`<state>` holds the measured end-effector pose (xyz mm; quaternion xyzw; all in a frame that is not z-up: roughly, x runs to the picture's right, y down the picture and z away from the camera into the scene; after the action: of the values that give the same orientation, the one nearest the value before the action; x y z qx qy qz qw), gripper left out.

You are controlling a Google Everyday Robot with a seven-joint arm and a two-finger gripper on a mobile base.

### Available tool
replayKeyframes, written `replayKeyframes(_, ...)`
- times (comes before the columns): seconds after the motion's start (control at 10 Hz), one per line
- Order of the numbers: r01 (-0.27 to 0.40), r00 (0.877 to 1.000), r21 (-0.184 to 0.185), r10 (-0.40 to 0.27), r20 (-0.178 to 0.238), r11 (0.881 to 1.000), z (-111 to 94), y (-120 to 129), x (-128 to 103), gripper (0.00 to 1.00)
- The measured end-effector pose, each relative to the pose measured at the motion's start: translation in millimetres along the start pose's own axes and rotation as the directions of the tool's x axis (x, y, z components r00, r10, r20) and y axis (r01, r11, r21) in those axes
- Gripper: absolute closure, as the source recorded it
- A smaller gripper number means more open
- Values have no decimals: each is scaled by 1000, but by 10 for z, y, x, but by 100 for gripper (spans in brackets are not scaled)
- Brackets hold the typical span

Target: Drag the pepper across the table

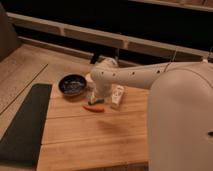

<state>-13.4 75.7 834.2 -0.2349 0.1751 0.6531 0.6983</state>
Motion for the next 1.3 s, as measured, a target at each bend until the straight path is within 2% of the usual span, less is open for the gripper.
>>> replayKeyframes(0.3, 73, 997, -22, -73, -16, 997, 287, 123, -93, 35)
replayKeyframes(0.5, 129, 991, -66, -130, -20, 989, 409, 234, -154, 35)
replayKeyframes(0.6, 174, 984, -92, -177, -23, 980, 461, 326, -156, 35)
replayKeyframes(0.8, 299, 951, -135, -307, -44, 945, 563, 509, -77, 35)
replayKeyframes(0.9, 386, 914, -160, -400, -64, 909, 630, 592, -2, 35)
replayKeyframes(1.0, 427, 893, -167, -444, -77, 889, 662, 610, 41, 35)
replayKeyframes(1.1, 485, 857, -175, -505, -101, 857, 711, 628, 107, 35)
replayKeyframes(1.3, 584, 776, -174, -608, -166, 793, 771, 616, 225, 35)
